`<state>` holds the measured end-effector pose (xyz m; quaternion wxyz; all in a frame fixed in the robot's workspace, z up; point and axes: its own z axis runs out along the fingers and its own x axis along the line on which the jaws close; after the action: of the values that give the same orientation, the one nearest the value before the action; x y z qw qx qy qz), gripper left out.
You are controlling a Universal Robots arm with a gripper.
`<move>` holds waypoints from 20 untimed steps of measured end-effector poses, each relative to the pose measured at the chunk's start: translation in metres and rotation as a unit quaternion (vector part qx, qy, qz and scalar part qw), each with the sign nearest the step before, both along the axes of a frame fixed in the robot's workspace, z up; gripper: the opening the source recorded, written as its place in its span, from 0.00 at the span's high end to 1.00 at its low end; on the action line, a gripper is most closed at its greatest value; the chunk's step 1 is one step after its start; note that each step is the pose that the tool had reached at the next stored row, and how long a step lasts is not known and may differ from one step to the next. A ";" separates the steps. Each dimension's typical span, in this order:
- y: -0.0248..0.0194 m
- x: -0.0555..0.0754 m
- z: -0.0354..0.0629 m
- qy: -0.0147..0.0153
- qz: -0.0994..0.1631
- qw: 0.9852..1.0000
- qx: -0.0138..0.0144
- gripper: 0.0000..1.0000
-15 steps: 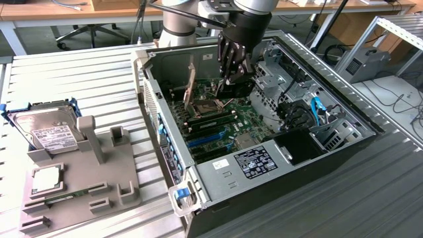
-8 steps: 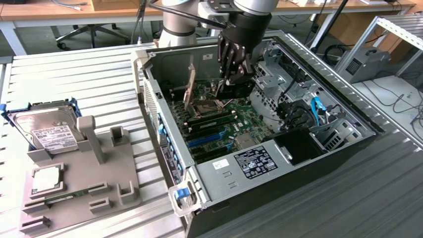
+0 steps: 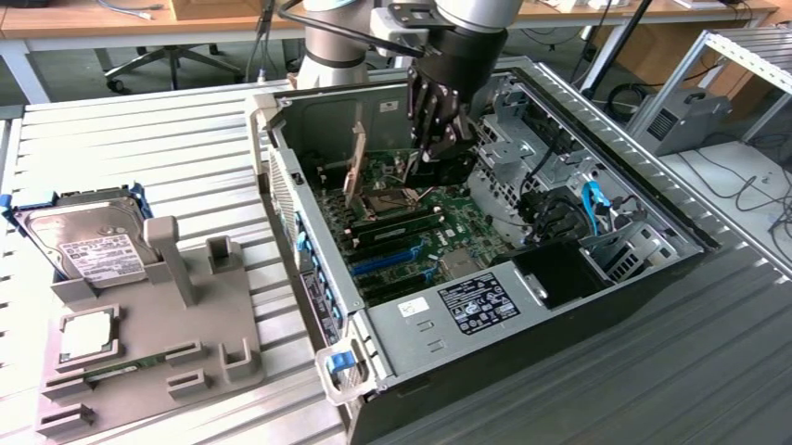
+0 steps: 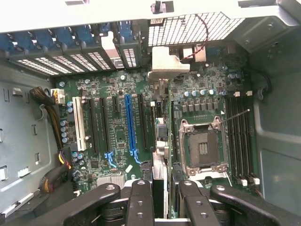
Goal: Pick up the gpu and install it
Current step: 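Insert the gpu into the slot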
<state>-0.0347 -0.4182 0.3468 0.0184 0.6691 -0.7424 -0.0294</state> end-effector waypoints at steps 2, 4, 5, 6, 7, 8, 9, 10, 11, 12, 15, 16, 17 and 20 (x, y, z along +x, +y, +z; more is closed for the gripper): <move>0.0000 0.000 -0.0003 0.000 0.000 1.000 0.000 0.74; -0.0001 0.000 -0.0007 0.000 0.000 1.000 0.000 0.74; -0.0001 0.000 -0.0008 0.000 0.000 1.000 0.000 0.74; -0.0001 0.000 -0.0010 0.000 0.000 1.000 0.000 0.74; -0.0001 0.000 -0.0011 0.000 0.000 1.000 0.000 0.74; -0.0001 0.000 -0.0013 0.000 0.000 1.000 0.000 0.74; -0.0001 0.000 -0.0014 0.000 0.000 1.000 0.000 0.74; -0.0001 0.000 -0.0017 0.000 0.000 1.000 0.000 0.74; -0.0002 0.000 -0.0018 0.000 0.000 1.000 0.000 0.74; -0.0002 0.000 -0.0026 0.000 0.000 1.000 0.000 0.74; -0.0003 0.000 -0.0036 0.000 0.000 1.000 0.000 0.74; -0.0003 0.000 -0.0038 0.000 0.000 1.000 0.000 0.74; -0.0004 0.000 -0.0040 0.000 0.000 1.000 0.000 0.74; -0.0006 0.000 -0.0073 0.000 0.000 1.000 0.000 0.74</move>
<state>-0.0347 -0.4188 0.3395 0.0183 0.6690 -0.7424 -0.0294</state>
